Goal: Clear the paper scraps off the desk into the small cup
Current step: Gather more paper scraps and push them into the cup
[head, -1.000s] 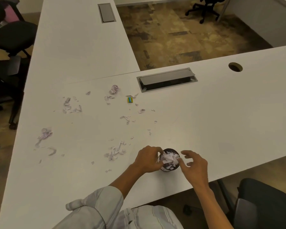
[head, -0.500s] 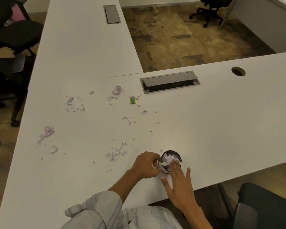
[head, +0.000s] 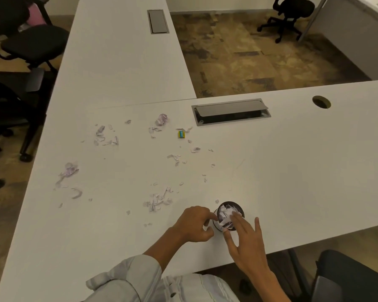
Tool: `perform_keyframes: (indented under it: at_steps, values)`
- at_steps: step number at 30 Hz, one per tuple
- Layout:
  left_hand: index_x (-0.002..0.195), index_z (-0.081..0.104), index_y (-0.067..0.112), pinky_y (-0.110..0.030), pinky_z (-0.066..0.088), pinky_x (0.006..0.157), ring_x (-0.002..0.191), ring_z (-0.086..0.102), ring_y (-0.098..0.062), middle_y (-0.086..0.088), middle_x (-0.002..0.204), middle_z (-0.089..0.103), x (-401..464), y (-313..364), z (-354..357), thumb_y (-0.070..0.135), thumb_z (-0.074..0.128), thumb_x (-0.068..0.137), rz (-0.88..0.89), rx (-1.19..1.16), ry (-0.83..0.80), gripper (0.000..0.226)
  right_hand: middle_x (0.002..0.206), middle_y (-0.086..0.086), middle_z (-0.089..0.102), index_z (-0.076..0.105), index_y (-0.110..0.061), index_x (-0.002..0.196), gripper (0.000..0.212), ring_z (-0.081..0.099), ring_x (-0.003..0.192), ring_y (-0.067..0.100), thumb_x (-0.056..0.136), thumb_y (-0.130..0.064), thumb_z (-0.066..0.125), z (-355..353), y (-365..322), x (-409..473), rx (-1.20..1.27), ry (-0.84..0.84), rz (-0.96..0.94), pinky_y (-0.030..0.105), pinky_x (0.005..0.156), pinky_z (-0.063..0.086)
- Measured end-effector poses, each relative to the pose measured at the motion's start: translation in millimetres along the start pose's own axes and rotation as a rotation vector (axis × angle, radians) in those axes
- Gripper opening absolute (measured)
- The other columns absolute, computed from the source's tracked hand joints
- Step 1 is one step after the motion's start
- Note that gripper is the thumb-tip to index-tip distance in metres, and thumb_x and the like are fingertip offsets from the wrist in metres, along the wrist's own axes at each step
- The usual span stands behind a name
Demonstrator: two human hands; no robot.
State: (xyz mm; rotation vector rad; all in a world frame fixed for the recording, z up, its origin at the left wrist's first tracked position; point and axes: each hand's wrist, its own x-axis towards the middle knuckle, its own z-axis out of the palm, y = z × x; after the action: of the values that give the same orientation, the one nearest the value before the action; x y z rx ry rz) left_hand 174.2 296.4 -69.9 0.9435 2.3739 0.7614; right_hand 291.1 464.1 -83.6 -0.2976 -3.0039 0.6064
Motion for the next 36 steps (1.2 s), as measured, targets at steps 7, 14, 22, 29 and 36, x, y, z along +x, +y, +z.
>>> perform_keyframes:
  at_steps: [7,14,22,29,36]
  values:
    - [0.115,0.065,0.025,-0.015,0.038,0.061,0.068,0.057,-0.012,0.004,0.078,0.066,3,4,5,0.04,0.057,0.074,0.028,0.012,0.038,0.044,0.133,0.003,0.058,0.062,-0.026,0.123,0.057,0.046,0.129,0.025,0.092,-0.06,0.028,11,-4,13,-0.313,-0.225,-0.066,0.065,0.109,0.014]
    - [0.107,0.064,0.024,-0.017,0.041,0.063,0.064,0.053,-0.008,0.007,0.076,0.064,-3,-7,0,0.042,0.057,0.069,-0.053,-0.033,0.086,0.043,0.129,-0.001,0.05,0.065,-0.038,0.106,0.042,0.039,0.119,0.024,0.077,-0.064,0.051,-5,-6,21,-0.216,-0.206,0.003,0.046,0.093,0.025]
    - [0.09,0.064,0.028,-0.016,0.043,0.058,0.056,0.053,-0.004,0.011,0.065,0.061,-24,-39,-14,0.036,0.058,0.066,-0.182,-0.136,0.199,0.027,0.106,-0.014,0.056,0.066,-0.032,0.096,0.032,0.049,0.103,0.004,0.068,-0.043,0.077,-44,0,14,0.136,0.123,0.122,0.034,0.09,0.031]
    - [0.098,0.063,0.024,-0.024,0.047,0.066,0.076,0.054,-0.005,0.011,0.084,0.059,-68,-99,-22,0.046,0.056,0.065,-0.356,-0.055,0.349,0.04,0.096,-0.012,0.062,0.064,-0.028,0.096,0.033,0.062,0.085,0.007,0.075,-0.007,0.078,-53,-36,32,0.43,0.214,0.125,0.018,0.066,0.054]
    - [0.128,0.048,0.012,-0.036,0.048,0.082,0.113,0.045,-0.027,-0.009,0.124,0.048,-104,-142,-28,0.054,0.064,0.062,-0.658,0.085,0.288,0.08,0.104,-0.002,0.066,0.066,-0.015,0.106,0.034,0.065,0.088,0.004,0.074,-0.007,0.074,-30,-79,99,0.598,-0.076,0.204,0.014,0.068,0.054]
